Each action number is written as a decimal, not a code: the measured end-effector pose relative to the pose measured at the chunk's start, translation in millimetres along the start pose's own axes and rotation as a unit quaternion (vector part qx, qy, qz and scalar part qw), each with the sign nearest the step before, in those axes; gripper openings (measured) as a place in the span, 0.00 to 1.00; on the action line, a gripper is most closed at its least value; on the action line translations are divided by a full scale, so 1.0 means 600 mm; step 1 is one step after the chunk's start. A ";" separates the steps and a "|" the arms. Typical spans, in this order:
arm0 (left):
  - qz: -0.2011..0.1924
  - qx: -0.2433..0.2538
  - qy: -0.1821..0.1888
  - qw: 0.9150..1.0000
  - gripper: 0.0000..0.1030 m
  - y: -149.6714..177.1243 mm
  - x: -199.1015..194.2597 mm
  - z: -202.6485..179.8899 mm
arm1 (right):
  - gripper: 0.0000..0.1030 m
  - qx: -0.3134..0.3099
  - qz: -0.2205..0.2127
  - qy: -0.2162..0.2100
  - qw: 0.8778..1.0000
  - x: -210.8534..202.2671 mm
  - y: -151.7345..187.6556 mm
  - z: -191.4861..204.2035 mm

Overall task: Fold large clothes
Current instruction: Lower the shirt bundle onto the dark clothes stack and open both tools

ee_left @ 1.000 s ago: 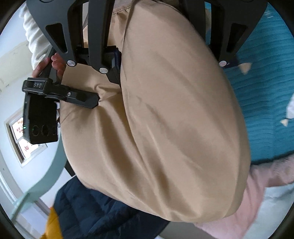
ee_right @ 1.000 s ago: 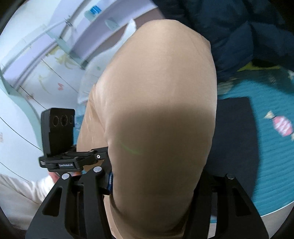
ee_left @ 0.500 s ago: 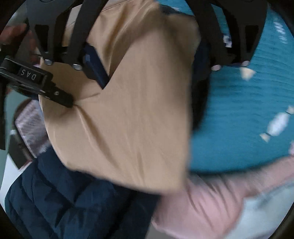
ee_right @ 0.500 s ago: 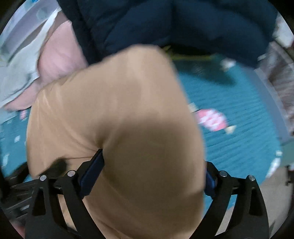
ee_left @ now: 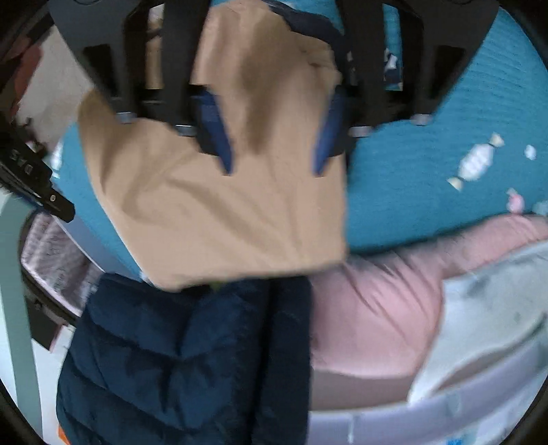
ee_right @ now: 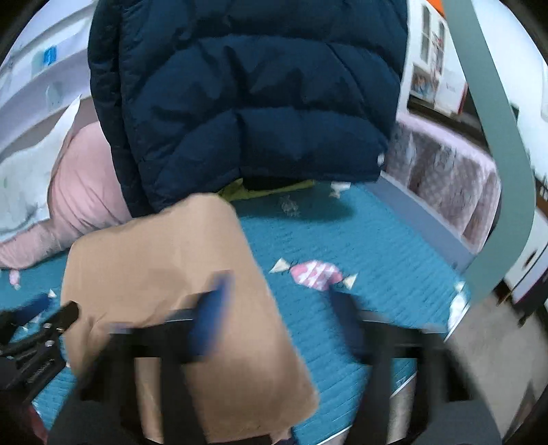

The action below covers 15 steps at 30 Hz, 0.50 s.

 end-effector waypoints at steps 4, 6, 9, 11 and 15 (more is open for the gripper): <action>0.023 -0.011 0.008 1.000 0.12 0.032 0.036 0.004 | 0.03 0.040 0.007 -0.078 0.996 0.014 0.038 0.020; 0.022 0.000 -0.014 1.000 0.10 0.054 0.064 0.009 | 0.02 0.026 0.027 -0.074 0.997 0.040 0.059 0.037; 0.026 0.041 -0.031 0.998 0.10 0.083 0.105 0.004 | 0.01 0.058 0.059 -0.051 0.995 0.106 0.103 0.040; 0.008 0.068 -0.050 0.996 0.10 0.088 0.103 -0.003 | 0.01 0.052 0.045 -0.035 0.997 0.107 0.103 0.050; 0.022 0.028 -0.038 0.999 0.10 0.073 0.095 0.012 | 0.03 0.062 0.041 -0.064 0.995 0.073 0.078 0.054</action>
Point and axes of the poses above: each gripper's, at about its wrist camera, not at the fingertips, and x roughly the way its jaws point, z to its left, y to its underside, the point moved 3 cm from there along x, roughly the way its jaws point, and after that the axes turned 2 degrees about -z, right-handed, at the moved point
